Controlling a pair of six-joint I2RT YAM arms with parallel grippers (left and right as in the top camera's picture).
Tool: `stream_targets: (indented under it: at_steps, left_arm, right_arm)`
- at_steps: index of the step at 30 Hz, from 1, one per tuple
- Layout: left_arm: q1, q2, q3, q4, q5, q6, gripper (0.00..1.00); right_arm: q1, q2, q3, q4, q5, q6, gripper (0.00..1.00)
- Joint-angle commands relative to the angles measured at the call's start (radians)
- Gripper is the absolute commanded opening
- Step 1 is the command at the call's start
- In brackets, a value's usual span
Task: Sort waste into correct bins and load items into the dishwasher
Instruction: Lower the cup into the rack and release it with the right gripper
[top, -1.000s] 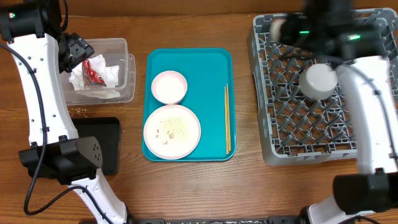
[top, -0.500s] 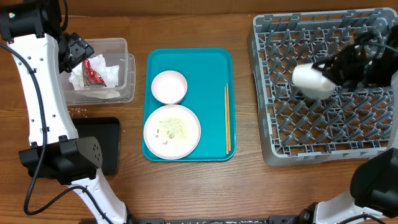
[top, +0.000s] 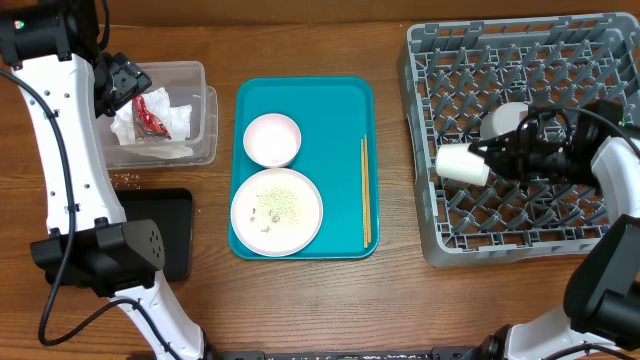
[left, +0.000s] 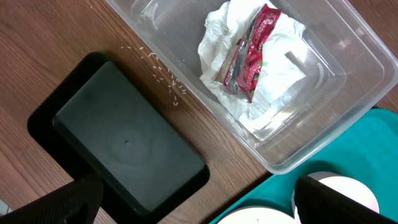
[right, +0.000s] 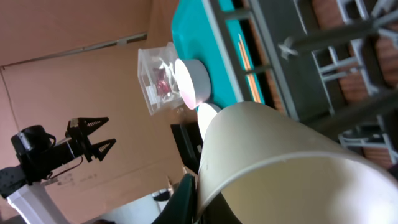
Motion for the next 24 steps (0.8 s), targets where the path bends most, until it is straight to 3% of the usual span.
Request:
stream_targets:
  at_steps: [1,14,18,24]
  left_arm:
    - [-0.007,-0.009,-0.002,-0.002,-0.014,-0.017,1.0]
    - [-0.007,-0.009,-0.002,-0.002,-0.014,-0.017,1.0]
    - [-0.007,-0.01,-0.002,-0.002,-0.014,-0.017,1.0]
    - [-0.007,-0.009,-0.002,-0.002,-0.014,-0.017,1.0]
  right_arm:
    - [-0.024,0.002,-0.054,0.025,-0.052,-0.014,0.04]
    - [-0.101,0.002,-0.089,0.029,-0.029,-0.015,0.04]
    - [-0.101,0.002,-0.089,0.033,0.009,-0.015,0.12]
    - [-0.101,0.001,-0.089,0.037,0.004,-0.015,0.07]
